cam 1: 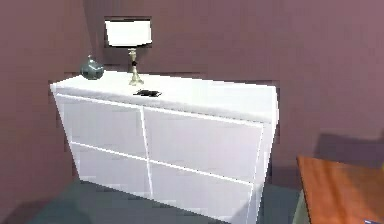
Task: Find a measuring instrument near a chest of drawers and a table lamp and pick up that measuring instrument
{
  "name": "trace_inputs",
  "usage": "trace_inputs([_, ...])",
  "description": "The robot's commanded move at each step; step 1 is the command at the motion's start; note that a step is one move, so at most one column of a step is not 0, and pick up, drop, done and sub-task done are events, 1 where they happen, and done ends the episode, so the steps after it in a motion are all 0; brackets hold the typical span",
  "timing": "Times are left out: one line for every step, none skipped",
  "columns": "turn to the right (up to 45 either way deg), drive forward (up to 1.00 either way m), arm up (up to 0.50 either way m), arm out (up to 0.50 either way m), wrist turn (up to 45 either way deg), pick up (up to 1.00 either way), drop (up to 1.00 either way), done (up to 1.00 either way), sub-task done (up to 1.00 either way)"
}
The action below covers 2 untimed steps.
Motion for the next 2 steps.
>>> trace_inputs([0.0, 0.40, 0.00, 0.00, 0.0, 0.00, 0.00, 0.00, 0.00])
trace_inputs([-9.0, 0.00, 0.00, 0.00, 0.0, 0.00, 0.00, 0.00, 0.00])
